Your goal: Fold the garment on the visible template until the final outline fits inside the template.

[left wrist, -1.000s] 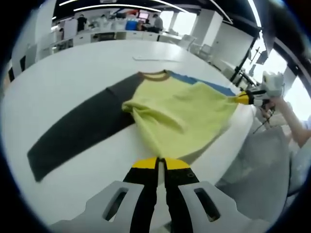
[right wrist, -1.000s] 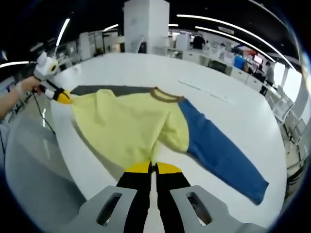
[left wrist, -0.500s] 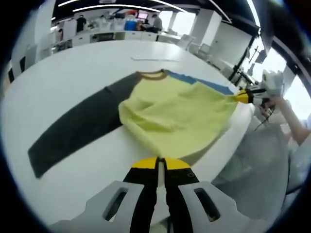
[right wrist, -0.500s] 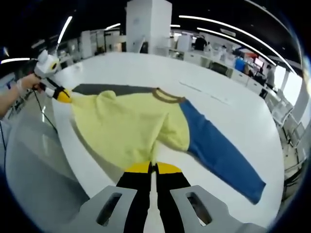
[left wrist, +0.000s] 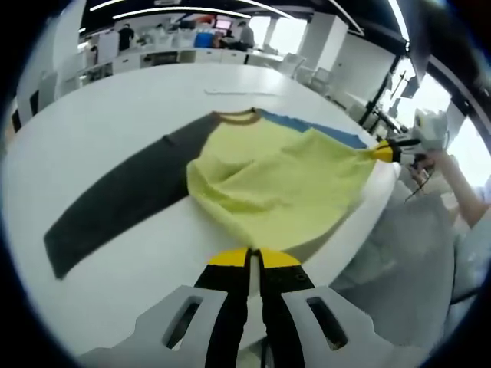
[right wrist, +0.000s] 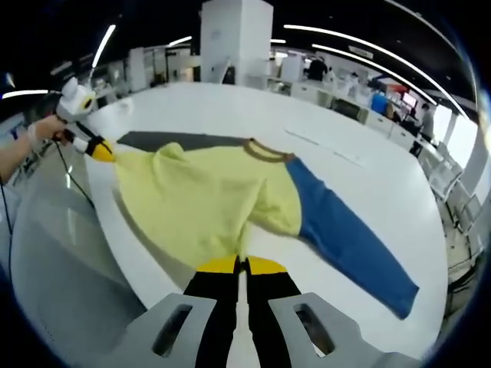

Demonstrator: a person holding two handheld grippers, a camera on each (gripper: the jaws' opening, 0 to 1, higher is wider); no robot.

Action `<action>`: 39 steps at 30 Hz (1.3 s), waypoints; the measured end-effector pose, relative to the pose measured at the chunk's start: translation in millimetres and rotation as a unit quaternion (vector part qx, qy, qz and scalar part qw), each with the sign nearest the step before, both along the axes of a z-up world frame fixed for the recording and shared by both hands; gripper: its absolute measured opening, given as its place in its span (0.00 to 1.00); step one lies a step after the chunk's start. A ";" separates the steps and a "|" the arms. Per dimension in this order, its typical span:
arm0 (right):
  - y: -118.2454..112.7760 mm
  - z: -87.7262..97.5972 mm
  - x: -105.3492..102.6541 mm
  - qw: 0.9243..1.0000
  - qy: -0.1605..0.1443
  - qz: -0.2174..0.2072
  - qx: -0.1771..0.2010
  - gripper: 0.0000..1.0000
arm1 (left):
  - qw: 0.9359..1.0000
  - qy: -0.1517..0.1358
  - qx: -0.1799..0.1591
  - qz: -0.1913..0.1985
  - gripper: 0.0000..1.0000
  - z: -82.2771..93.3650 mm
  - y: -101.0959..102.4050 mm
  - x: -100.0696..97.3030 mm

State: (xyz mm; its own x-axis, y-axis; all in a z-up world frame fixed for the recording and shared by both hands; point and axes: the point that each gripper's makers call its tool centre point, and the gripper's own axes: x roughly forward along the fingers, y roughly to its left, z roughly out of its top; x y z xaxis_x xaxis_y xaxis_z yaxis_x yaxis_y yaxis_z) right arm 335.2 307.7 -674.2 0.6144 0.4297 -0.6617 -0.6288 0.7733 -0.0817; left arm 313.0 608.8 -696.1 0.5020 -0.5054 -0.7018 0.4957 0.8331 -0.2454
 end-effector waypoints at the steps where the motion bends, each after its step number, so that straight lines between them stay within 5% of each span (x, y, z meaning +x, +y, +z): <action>1: 0.1 -0.2 -0.5 1.000 0.000 0.000 0.000 0.04 | 1.000 0.000 0.000 -0.001 0.00 0.3 -0.5 -0.8; 39: -3.9 -3.9 -28.1 1.000 0.011 -0.002 -0.012 0.04 | 1.000 0.008 -0.004 -0.015 0.00 2.7 -9.4 -25.6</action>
